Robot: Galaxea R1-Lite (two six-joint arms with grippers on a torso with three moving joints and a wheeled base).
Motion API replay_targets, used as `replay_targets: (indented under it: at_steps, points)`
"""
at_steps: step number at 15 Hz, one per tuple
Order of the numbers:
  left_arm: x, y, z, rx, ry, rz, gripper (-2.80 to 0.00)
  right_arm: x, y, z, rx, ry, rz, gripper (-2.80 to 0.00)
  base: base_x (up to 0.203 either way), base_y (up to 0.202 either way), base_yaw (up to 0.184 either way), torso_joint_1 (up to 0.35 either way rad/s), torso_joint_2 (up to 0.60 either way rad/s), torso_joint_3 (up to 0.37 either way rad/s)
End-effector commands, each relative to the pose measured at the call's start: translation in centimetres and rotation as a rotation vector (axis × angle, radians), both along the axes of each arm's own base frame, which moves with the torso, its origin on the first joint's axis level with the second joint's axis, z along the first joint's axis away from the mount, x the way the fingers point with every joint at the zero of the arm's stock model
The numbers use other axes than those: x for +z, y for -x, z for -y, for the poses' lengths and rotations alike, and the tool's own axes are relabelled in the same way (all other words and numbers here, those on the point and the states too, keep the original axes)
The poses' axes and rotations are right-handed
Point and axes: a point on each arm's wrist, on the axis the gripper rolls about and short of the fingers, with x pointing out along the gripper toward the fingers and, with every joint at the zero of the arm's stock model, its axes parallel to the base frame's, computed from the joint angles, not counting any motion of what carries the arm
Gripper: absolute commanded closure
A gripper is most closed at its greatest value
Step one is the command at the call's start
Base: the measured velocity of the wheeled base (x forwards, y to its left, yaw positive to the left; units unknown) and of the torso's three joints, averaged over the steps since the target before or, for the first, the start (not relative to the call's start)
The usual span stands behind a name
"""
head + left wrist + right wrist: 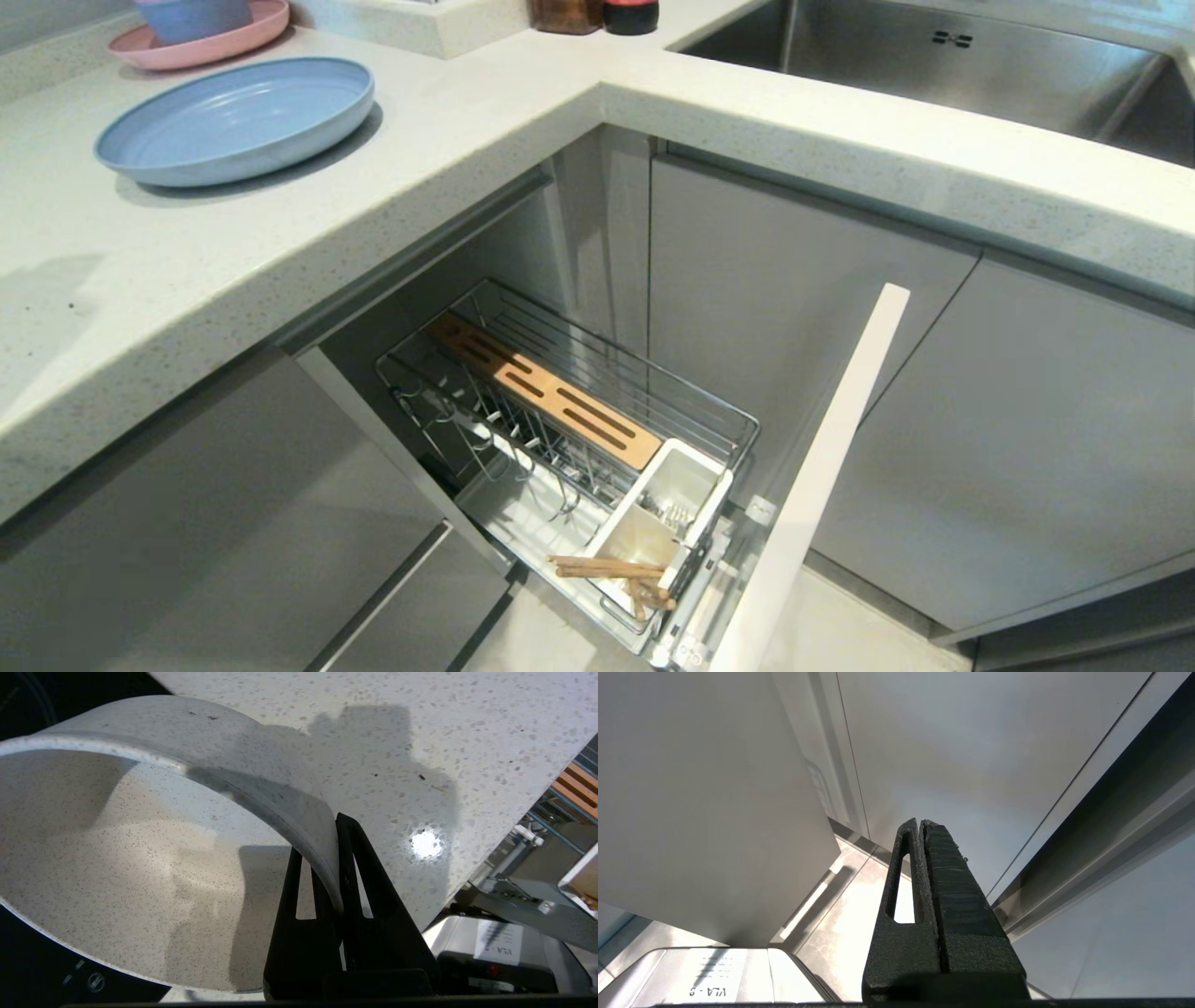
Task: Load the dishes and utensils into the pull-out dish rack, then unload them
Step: Take the bowl out of the cupboard
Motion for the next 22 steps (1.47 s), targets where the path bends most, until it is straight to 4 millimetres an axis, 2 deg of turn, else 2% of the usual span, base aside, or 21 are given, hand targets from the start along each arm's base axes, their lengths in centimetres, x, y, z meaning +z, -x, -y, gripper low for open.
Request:
replay_targets:
  at_steps: [1,14,22]
  points:
    - [-0.2,-1.5,0.0,-0.028,0.015,-0.039,0.0,0.0,0.0,0.0,0.0,0.0,-0.002,0.0,0.0,0.0,0.0,0.0,0.0,0.0]
    - [-0.3,-7.4,-0.4,-0.061,0.062,-0.036,0.0,0.0,0.0,0.0,0.0,0.0,-0.002,0.0,0.0,0.0,0.0,0.0,0.0,0.0]
    - [-0.4,-7.9,-0.5,-0.067,0.074,-0.042,0.0,0.0,0.0,0.0,0.0,0.0,-0.002,0.0,0.0,0.0,0.0,0.0,0.0,0.0]
